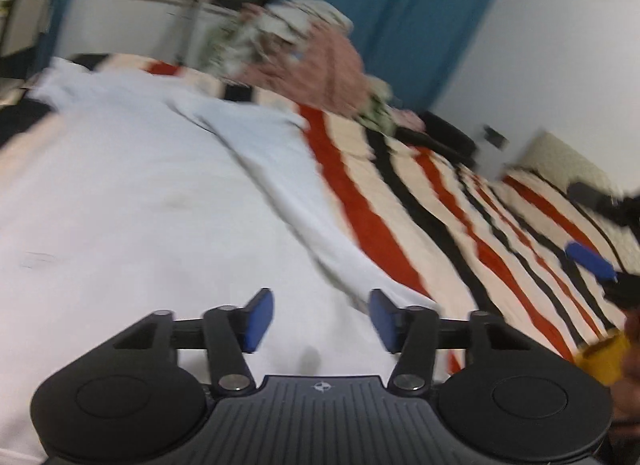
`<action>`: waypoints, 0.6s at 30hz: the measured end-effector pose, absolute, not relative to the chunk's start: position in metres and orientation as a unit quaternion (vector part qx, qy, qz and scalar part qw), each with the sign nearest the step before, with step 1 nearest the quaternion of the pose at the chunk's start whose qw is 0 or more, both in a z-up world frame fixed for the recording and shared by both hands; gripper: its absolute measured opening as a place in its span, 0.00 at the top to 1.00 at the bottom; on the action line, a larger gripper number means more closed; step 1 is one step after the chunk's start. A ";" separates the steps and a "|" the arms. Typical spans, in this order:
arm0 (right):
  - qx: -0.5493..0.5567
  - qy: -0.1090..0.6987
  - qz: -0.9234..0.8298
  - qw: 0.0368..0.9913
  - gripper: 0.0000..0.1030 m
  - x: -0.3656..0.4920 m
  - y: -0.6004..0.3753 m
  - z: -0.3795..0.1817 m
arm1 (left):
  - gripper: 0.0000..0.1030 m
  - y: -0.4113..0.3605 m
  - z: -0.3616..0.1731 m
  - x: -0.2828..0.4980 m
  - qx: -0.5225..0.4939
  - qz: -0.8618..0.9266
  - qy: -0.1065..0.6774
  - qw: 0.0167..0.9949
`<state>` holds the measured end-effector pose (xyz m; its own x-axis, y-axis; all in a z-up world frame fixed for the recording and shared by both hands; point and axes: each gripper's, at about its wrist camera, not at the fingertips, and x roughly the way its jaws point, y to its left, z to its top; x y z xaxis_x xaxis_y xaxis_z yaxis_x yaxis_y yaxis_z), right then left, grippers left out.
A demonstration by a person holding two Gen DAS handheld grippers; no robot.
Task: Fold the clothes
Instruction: 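Grasp the other side of the T-shirt with the left gripper and fold it inward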
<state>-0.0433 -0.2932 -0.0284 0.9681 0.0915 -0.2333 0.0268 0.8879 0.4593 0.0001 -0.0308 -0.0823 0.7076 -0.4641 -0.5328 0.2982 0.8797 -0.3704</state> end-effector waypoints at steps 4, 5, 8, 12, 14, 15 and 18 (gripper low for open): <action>0.284 0.117 -0.008 0.952 0.15 -0.047 -0.328 -0.035 | 0.61 -0.076 -0.095 0.004 -0.106 -0.282 0.334 0.893; 0.292 0.120 -0.008 0.949 0.15 -0.045 -0.331 -0.039 | 0.61 -0.087 -0.100 0.007 -0.105 -0.299 0.340 0.885; 0.295 0.138 0.004 0.945 0.15 -0.037 -0.331 -0.047 | 0.61 -0.113 -0.116 0.016 -0.109 -0.327 0.364 0.865; 0.280 0.152 0.011 0.948 0.15 -0.029 -0.325 -0.052 | 0.69 -0.130 -0.133 0.025 -0.112 -0.343 0.385 0.849; 0.275 0.158 0.011 0.948 0.15 -0.027 -0.324 -0.053 | 0.83 -0.135 -0.139 0.029 -0.114 -0.344 0.389 0.847; 0.275 0.161 0.009 0.948 0.15 -0.026 -0.324 -0.054 | 0.99 -0.136 -0.142 0.031 -0.116 -0.344 0.391 0.846; 0.274 0.167 0.003 0.947 0.15 -0.024 -0.324 -0.056 | 0.99 -0.131 -0.138 0.028 -0.130 -0.332 0.383 0.852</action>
<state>-0.0239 -0.3236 -0.0557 0.9443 0.0976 -0.3143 0.0852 0.8501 0.5197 0.0283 -0.1307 -0.1376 0.4860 -0.6655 -0.5666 0.4671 0.7457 -0.4752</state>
